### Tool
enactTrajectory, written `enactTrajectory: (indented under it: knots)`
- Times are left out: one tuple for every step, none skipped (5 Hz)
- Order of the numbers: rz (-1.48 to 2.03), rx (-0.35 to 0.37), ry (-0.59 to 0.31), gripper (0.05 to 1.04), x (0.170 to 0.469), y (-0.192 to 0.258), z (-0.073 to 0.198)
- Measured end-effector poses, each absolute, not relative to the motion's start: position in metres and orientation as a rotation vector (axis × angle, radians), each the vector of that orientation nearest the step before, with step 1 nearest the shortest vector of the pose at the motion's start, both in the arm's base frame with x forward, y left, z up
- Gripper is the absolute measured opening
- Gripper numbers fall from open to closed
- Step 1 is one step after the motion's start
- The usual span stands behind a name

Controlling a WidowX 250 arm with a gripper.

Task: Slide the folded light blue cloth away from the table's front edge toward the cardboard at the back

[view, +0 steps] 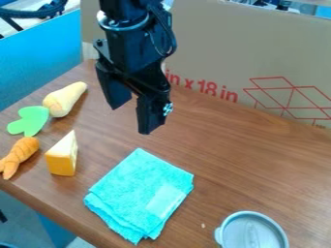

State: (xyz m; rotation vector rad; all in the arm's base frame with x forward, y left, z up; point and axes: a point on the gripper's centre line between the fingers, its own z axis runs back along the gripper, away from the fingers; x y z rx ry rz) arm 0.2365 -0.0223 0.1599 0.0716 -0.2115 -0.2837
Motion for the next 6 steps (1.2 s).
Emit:
enactTrajectory:
  knots:
    - [-0.284,0.069,-0.187,1.001,0.234,-0.022,0.152]
    - [-0.260,0.053,-0.188,1.001,0.235,-0.010,0.128]
    - [-0.266,0.044,-0.146,1.001,0.240,-0.006,0.089]
    - [-0.294,0.014,-0.113,1.001,0.248,-0.006,0.056]
    - [-0.308,-0.013,-0.064,1.001,0.255,-0.009,0.023]
    - [-0.326,-0.026,-0.030,1.001,0.255,-0.019,0.016]
